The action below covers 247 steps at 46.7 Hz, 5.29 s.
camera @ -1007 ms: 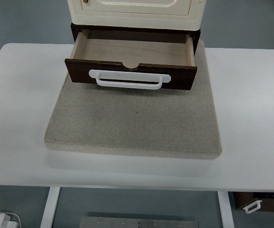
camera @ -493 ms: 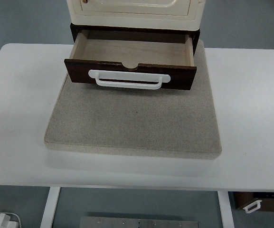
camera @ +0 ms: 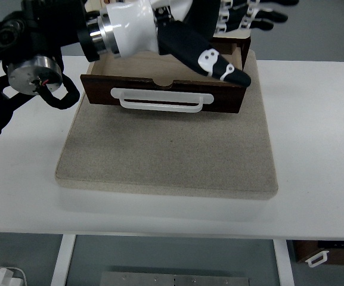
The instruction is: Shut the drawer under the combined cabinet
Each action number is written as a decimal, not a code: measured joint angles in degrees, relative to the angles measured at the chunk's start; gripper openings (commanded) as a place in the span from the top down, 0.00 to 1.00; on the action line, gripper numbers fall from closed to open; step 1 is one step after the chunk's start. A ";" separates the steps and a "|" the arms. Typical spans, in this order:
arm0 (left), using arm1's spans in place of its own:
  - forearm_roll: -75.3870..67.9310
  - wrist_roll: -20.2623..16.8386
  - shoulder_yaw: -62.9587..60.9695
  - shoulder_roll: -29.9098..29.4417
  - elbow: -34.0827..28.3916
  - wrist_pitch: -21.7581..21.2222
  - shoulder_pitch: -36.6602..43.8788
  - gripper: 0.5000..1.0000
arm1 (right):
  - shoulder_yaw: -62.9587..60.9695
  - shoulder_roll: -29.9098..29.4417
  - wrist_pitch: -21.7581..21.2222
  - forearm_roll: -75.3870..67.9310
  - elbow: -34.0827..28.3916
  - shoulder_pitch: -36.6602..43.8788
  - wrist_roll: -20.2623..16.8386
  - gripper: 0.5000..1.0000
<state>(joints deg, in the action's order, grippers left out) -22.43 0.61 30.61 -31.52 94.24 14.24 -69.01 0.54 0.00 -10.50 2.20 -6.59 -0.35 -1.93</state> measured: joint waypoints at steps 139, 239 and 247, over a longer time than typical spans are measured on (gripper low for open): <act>-21.10 18.74 -6.88 5.26 -31.26 5.73 2.58 0.00 | 0.01 0.00 0.01 0.00 0.00 0.00 -0.01 0.10; -8.09 4.39 53.79 7.46 -30.89 7.31 1.54 0.00 | 0.03 0.00 0.00 0.00 0.00 0.00 -0.01 0.10; -5.67 3.09 53.81 2.19 -38.33 7.27 1.60 0.00 | 0.01 0.00 -0.01 0.01 0.00 0.01 -0.01 0.10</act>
<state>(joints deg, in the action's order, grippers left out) -28.10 3.71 84.42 -29.33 55.91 21.51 -67.40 0.55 0.00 -10.51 2.20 -6.59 -0.34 -1.94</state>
